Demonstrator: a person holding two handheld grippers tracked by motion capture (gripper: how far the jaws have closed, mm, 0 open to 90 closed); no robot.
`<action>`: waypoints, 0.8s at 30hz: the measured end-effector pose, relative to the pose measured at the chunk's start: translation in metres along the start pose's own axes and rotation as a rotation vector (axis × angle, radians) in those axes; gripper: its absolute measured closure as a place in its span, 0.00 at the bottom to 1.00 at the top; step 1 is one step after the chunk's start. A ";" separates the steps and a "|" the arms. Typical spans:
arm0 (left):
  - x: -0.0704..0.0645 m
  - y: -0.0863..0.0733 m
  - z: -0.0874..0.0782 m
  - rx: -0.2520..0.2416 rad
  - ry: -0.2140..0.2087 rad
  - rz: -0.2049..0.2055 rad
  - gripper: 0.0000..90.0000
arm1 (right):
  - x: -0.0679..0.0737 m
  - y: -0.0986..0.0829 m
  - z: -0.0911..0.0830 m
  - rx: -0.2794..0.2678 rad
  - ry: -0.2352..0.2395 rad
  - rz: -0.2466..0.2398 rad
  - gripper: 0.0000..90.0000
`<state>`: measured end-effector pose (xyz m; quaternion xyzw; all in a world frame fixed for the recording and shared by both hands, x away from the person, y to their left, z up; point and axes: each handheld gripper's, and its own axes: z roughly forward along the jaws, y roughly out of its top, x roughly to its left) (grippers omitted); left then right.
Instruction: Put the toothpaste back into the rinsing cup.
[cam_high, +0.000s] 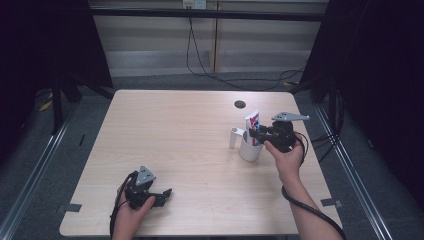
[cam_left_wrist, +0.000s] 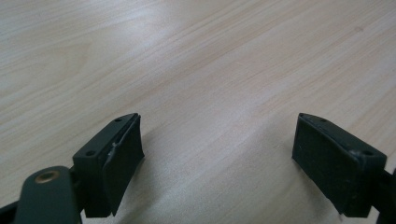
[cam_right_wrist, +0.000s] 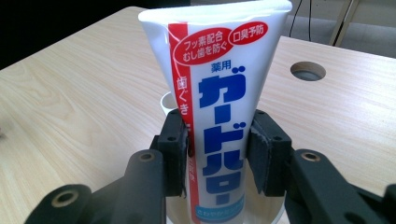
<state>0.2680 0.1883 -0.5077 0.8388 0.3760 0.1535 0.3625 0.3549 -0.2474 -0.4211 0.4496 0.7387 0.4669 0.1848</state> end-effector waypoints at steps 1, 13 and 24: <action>0.000 0.000 0.000 0.002 0.001 0.002 0.18 | 0.000 0.000 0.000 0.001 0.002 0.000 0.68; 0.000 0.000 0.000 0.002 0.001 0.002 0.18 | 0.000 -0.003 -0.002 0.023 -0.012 -0.012 0.65; 0.000 0.000 0.000 -0.001 0.000 -0.001 0.18 | 0.000 -0.006 -0.001 0.038 -0.014 -0.019 0.63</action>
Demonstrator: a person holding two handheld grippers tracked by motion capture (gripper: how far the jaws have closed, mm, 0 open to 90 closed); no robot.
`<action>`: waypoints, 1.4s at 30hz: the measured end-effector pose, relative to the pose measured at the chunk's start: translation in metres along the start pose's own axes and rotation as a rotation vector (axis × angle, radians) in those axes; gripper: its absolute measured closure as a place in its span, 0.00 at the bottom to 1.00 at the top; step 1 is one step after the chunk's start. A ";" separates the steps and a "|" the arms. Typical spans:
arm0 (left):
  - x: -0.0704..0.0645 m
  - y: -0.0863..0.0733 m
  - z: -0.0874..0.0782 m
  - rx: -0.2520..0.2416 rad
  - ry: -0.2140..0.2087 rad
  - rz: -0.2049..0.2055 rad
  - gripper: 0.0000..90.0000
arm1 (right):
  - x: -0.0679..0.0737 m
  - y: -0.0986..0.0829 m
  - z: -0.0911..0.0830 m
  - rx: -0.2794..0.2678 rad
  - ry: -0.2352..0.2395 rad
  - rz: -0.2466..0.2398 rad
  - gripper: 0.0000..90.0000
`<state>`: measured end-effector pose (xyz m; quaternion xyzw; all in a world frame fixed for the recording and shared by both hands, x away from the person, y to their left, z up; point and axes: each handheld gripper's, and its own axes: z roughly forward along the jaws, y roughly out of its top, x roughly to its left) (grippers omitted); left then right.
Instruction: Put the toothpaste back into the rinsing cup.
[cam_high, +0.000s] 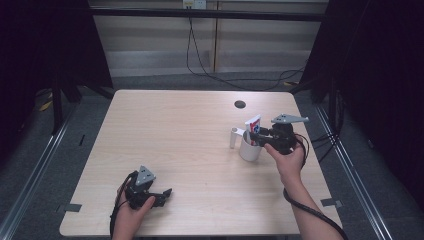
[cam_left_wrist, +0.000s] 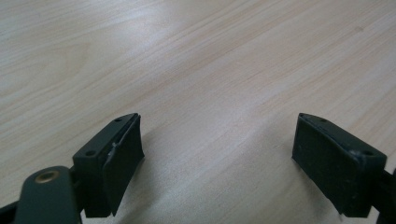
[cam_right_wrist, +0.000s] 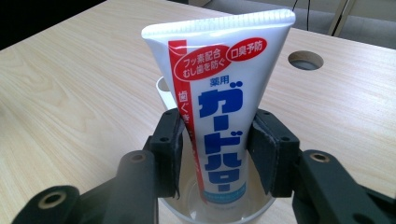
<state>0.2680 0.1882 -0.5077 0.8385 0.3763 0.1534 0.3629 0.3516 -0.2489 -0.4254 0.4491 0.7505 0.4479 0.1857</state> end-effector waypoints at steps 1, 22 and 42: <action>0.000 0.000 0.000 0.001 0.000 0.001 0.18 | 0.000 0.000 0.000 0.000 -0.001 0.001 0.62; 0.000 0.000 0.000 0.002 0.001 0.003 0.18 | 0.003 0.014 -0.018 -0.050 -0.004 -0.019 0.51; 0.000 0.000 0.000 0.005 0.003 0.006 0.18 | 0.004 0.009 -0.020 0.003 0.009 -0.033 0.27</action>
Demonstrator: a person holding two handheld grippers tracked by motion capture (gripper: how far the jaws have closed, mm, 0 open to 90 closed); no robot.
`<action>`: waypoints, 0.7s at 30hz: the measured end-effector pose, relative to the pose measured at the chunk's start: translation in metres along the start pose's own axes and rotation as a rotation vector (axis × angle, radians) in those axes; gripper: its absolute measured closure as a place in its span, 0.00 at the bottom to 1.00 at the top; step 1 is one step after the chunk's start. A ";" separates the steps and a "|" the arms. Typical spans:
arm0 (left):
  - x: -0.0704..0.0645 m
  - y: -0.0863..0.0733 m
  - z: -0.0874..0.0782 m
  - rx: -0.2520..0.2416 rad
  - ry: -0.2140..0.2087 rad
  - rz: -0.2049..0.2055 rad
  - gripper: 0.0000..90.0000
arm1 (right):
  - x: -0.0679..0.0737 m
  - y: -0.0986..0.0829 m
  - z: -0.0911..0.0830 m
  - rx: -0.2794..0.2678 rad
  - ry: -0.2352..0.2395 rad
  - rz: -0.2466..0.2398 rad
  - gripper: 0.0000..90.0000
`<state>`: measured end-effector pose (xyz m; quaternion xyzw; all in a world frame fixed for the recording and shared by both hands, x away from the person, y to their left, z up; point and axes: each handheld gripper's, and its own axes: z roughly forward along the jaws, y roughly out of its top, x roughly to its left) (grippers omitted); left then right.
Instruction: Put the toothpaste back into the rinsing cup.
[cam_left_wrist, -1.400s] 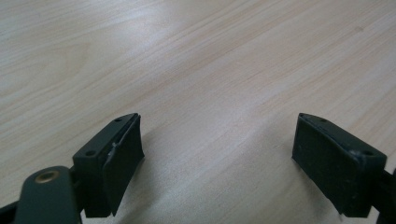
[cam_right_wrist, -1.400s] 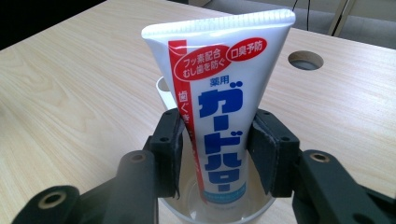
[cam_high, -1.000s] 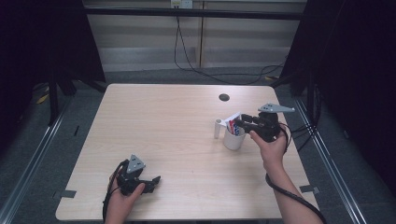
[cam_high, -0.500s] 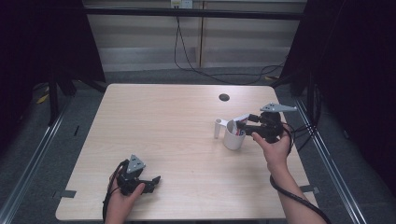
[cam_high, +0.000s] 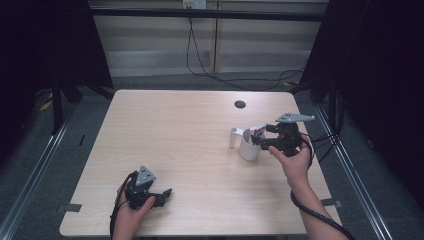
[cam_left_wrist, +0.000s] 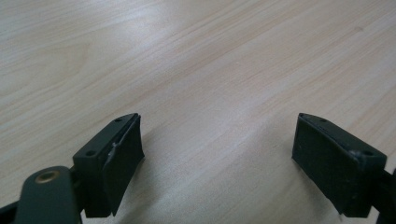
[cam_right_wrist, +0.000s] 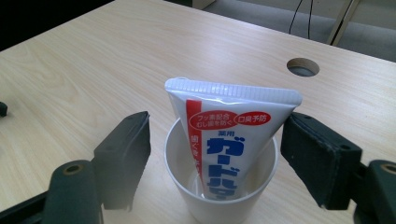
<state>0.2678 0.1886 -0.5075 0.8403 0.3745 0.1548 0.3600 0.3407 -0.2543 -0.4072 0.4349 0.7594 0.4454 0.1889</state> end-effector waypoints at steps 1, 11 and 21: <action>0.000 0.000 0.000 0.000 0.000 0.000 0.18 | 0.001 0.000 -0.001 0.003 -0.001 -0.008 0.26; 0.000 0.000 0.000 0.000 0.000 -0.001 0.18 | 0.003 -0.002 -0.007 0.000 0.010 -0.008 0.23; 0.000 0.000 0.000 -0.001 -0.001 0.000 0.18 | 0.008 -0.006 -0.010 0.024 0.019 -0.035 0.20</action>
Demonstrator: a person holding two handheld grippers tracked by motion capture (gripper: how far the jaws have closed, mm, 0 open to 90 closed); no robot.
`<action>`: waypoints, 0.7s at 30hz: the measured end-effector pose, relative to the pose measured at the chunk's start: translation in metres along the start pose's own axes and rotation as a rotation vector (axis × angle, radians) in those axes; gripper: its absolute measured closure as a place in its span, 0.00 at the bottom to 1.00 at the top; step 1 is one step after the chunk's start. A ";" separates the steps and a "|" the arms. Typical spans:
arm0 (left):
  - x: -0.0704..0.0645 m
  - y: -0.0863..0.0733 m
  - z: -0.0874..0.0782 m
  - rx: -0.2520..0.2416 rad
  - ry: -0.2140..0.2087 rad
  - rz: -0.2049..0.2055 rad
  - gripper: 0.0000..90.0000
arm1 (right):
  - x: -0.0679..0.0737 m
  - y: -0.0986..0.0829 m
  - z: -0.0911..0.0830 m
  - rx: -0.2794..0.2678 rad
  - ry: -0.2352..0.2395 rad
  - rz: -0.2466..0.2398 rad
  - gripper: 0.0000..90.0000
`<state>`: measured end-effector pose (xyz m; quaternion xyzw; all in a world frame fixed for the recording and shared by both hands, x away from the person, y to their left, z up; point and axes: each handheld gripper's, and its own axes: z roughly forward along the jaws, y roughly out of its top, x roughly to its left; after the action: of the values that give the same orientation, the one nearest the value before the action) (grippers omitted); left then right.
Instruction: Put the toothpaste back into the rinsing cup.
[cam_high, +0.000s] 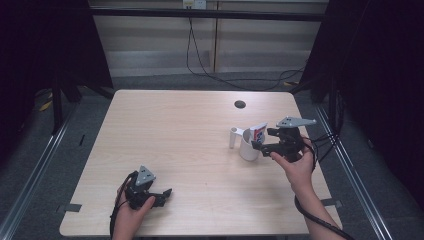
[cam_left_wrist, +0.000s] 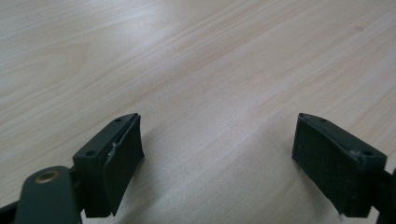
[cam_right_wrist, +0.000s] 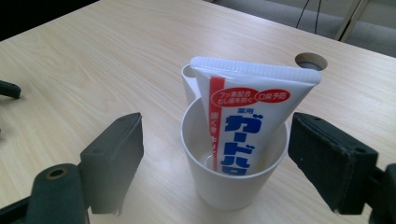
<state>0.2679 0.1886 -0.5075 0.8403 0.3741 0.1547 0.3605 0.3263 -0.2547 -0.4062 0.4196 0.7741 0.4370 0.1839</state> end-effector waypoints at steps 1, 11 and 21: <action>0.000 0.000 0.000 0.001 0.001 0.000 0.18 | 0.000 -0.001 0.000 -0.001 0.005 0.005 0.20; 0.000 0.000 0.000 0.000 0.000 -0.002 0.18 | 0.007 -0.005 -0.005 0.008 0.023 -0.020 0.18; 0.001 0.000 0.000 0.001 -0.006 -0.004 0.18 | 0.011 -0.018 -0.008 0.029 0.042 -0.028 0.16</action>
<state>0.2682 0.1893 -0.5073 0.8400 0.3750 0.1514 0.3617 0.3063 -0.2544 -0.4158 0.4021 0.7898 0.4319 0.1674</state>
